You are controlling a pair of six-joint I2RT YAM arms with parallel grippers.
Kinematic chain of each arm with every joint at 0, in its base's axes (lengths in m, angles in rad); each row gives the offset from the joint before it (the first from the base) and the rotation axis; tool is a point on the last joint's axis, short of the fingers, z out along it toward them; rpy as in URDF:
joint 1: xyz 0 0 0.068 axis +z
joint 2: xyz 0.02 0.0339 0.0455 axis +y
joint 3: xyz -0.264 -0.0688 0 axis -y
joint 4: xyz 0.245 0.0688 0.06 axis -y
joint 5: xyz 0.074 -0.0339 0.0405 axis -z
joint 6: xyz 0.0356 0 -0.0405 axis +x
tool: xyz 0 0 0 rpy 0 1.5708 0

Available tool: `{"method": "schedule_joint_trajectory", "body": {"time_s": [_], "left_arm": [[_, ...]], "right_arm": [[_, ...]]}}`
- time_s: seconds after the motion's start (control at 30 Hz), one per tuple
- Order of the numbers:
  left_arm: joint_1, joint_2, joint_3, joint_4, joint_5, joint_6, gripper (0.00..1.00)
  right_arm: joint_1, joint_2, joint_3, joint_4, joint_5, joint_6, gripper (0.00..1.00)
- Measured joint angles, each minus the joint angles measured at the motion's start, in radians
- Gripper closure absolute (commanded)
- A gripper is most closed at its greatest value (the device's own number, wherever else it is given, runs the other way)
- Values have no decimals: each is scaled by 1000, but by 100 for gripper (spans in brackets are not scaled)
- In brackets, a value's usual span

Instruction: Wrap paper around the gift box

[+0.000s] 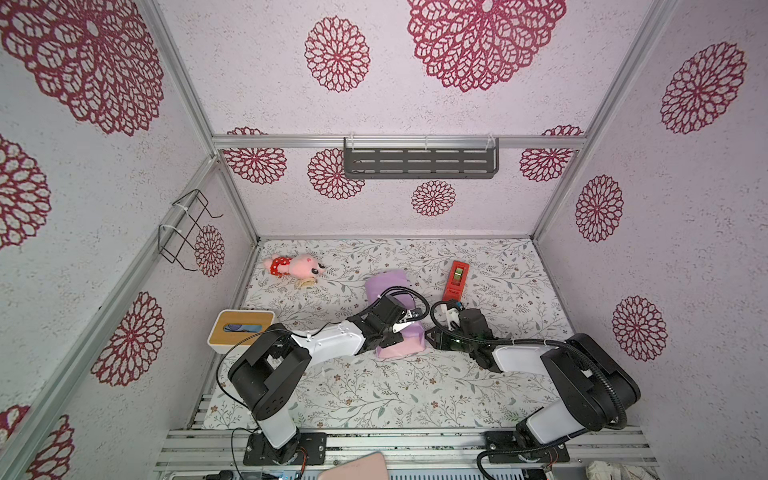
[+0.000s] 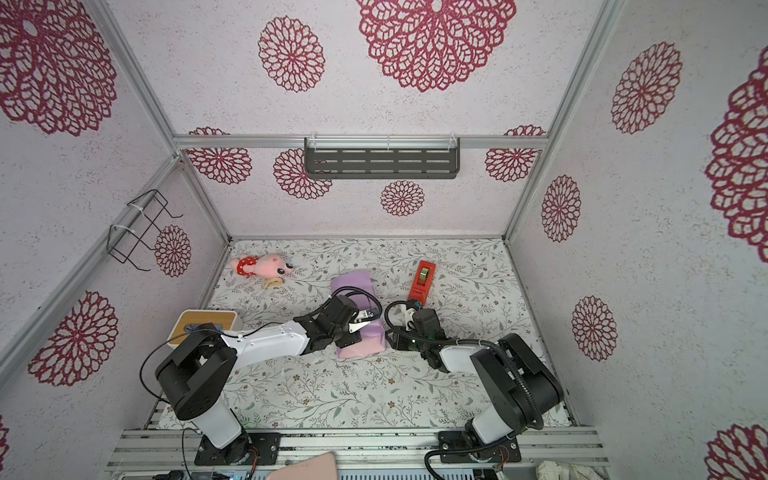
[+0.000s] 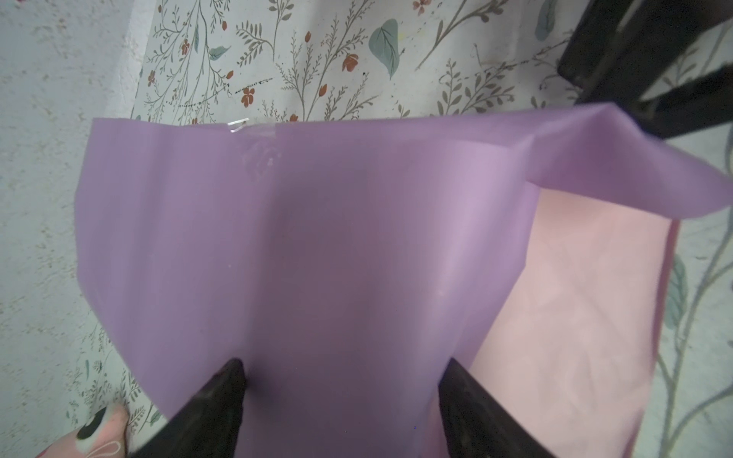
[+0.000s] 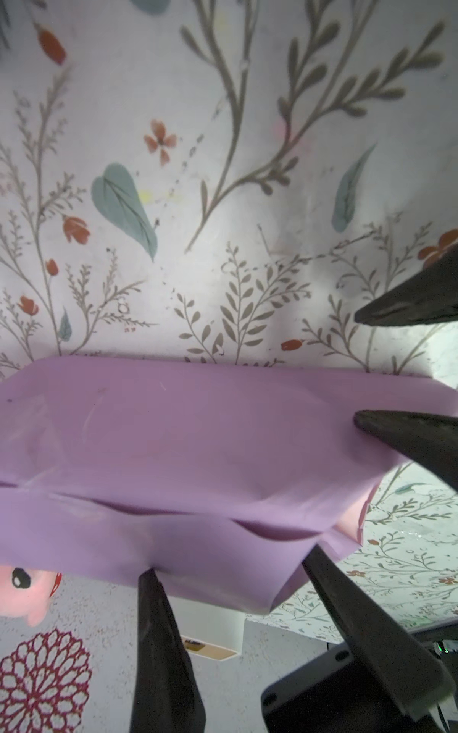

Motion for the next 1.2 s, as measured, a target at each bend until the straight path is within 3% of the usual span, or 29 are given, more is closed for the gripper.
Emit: {"method": "schedule_joint_trajectory", "body": {"time_s": [0.7,1.2], "left_arm": [[-2,0,-5,7,-3,0,23],[-5,0,-5,8,-4,0,23]], "right_arm": [[65,94,-28,211,24,92,72],[135,200,-32,397,127,206,76]]}}
